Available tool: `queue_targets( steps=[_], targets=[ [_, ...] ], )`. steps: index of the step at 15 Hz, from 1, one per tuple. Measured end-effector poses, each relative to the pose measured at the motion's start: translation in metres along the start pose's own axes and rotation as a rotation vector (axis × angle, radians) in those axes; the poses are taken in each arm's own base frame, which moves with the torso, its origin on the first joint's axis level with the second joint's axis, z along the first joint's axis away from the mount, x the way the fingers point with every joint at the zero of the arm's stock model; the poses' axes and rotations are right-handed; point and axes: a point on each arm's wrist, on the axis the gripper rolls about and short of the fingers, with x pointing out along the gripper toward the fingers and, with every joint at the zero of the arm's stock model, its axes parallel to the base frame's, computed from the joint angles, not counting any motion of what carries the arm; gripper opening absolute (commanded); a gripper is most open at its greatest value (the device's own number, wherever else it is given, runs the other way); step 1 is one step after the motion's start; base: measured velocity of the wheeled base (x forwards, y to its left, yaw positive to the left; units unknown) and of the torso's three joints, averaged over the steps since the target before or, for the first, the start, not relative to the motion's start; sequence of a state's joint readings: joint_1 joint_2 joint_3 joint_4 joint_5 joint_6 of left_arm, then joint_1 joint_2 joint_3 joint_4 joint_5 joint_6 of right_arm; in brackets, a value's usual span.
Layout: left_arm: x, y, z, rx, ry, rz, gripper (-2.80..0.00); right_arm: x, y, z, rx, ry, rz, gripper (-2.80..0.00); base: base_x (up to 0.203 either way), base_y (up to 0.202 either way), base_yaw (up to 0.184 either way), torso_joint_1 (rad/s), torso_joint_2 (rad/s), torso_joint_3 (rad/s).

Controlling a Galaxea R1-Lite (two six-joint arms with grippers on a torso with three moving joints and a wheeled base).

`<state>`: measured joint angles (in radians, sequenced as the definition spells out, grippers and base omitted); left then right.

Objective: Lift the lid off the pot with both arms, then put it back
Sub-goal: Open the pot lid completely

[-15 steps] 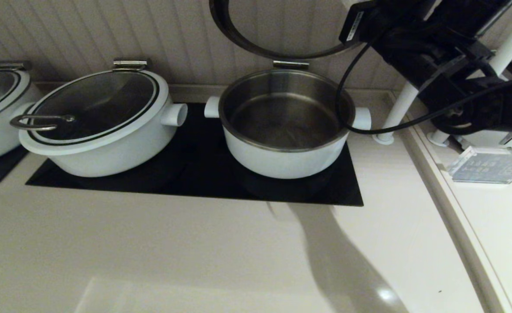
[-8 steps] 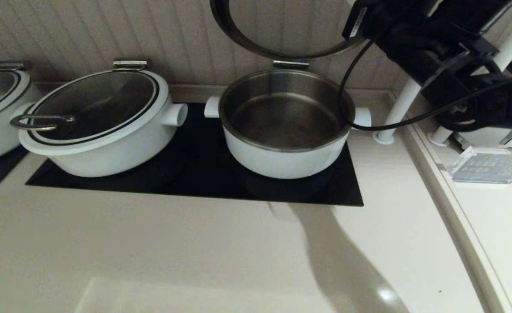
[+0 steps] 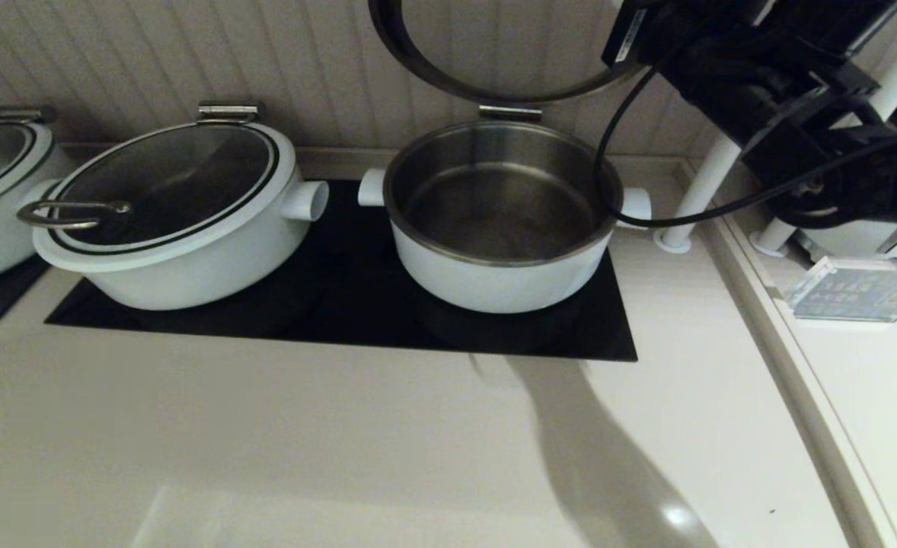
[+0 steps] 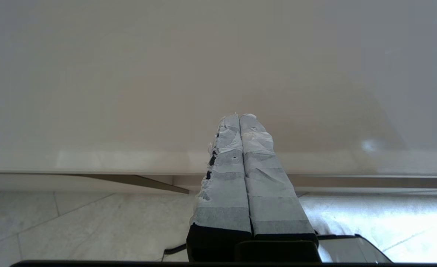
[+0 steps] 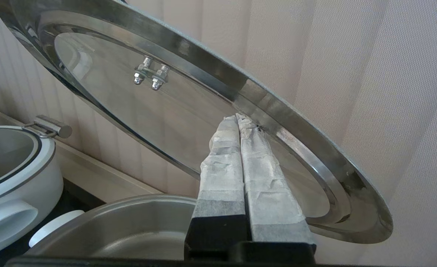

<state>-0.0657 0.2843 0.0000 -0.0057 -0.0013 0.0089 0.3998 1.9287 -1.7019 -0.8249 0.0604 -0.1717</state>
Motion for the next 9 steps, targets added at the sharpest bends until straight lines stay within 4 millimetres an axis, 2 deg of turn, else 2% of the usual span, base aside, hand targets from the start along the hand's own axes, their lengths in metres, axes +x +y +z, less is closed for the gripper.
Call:
queue_targets(
  steps=[4,9],
  targets=[
    [-0.001,0.000,0.000,-0.003,-0.014,0.010,-2.80,-0.001,0.000,0.003,-0.002,-0.005,-0.001,-2.80,0.000,0.000,0.000,0.000,0.00,0.000],
    [-0.016,-0.001,-0.006,-0.015,-0.211,0.062,-2.80,-0.003,-0.001,0.008,-0.006,-0.010,-0.003,-2.80,0.000,0.000,0.000,0.000,0.00,0.000]
  ],
)
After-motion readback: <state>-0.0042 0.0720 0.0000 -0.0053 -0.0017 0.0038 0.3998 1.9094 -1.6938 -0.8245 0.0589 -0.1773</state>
